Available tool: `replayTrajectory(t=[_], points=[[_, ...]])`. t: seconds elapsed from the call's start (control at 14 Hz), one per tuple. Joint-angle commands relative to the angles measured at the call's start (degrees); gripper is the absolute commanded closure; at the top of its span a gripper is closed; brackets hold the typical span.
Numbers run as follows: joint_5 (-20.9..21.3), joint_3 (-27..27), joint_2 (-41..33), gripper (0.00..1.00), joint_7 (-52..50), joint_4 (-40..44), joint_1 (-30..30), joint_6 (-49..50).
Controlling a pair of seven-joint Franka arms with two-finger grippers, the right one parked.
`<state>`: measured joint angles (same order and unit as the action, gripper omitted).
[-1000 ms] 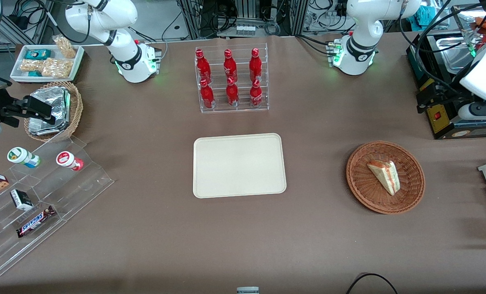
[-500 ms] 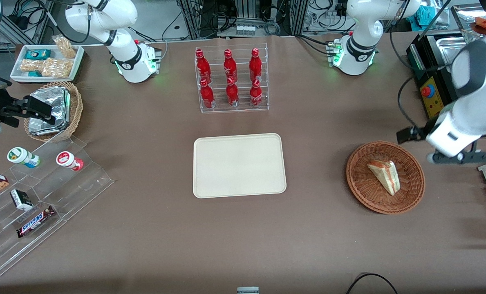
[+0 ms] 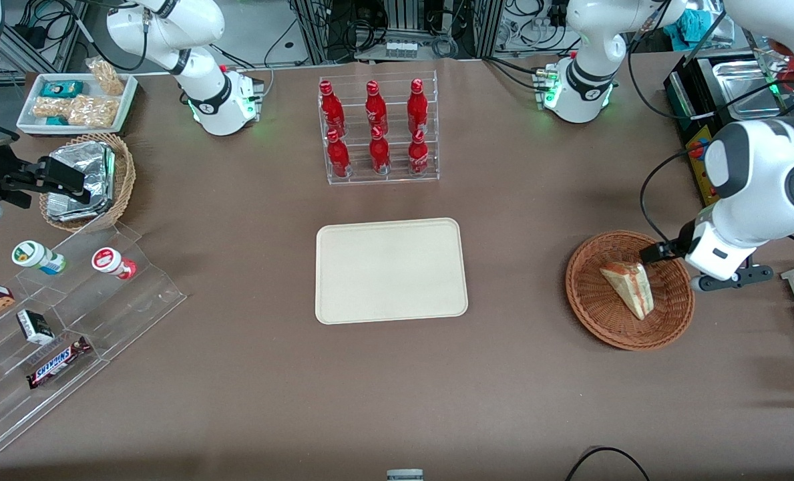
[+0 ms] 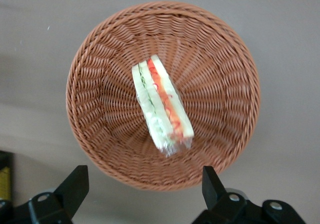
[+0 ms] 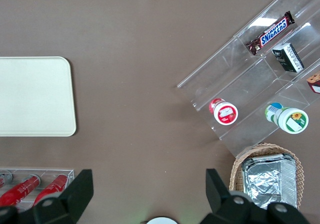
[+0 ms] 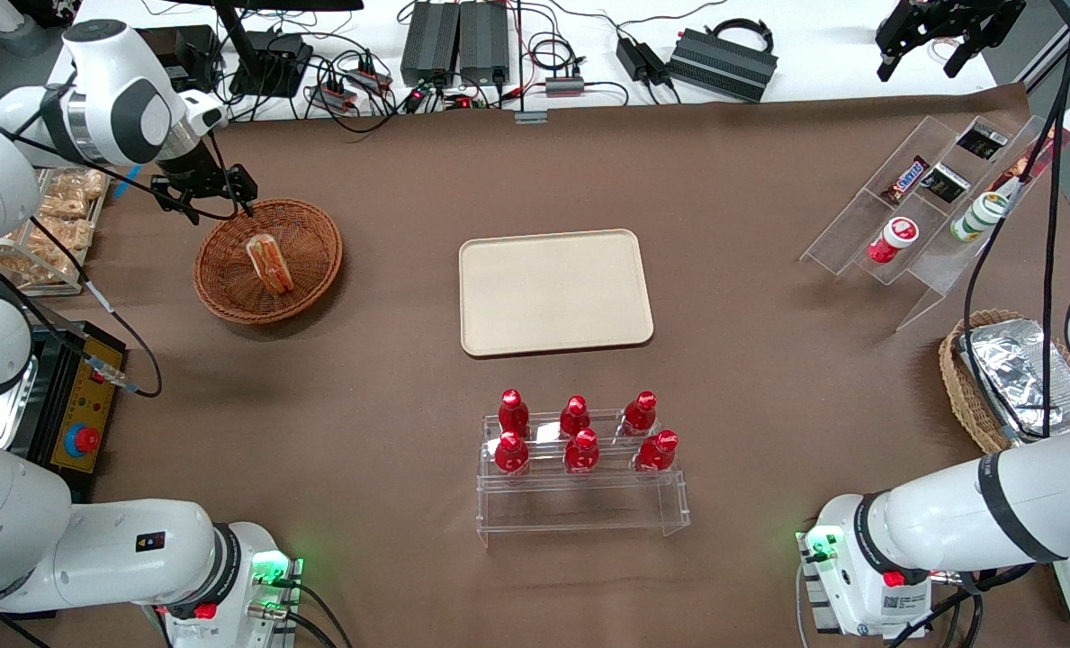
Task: Place sandwich from basket to tray
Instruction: 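Lower the left gripper over the sandwich and close it on the sandwich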
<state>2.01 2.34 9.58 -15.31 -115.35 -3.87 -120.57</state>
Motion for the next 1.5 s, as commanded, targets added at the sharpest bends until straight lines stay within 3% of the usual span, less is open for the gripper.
replayTrajectory(t=[0.0, 0.21, 0.5, 0.57, 0.86, 1.14, 1.43], points=[[-0.1, 0.4, 2.6, 0.00, -12.9, -0.1, -0.2, -3.3], [-0.1, 0.5, 5.4, 0.00, -24.9, -2.0, 0.0, -10.3], [-0.1, 0.5, 9.0, 0.00, -26.9, -6.5, 0.1, -19.2], [-0.1, 0.5, 9.6, 0.07, -27.1, -6.6, 0.1, -20.1], [0.3, 0.6, 7.7, 0.87, -27.8, -6.6, 0.4, -15.8], [0.7, 1.5, 4.8, 0.93, -26.1, 1.6, 3.2, 1.2], [-0.3, 2.4, 5.7, 0.93, -5.4, 6.9, 9.9, 6.7]])
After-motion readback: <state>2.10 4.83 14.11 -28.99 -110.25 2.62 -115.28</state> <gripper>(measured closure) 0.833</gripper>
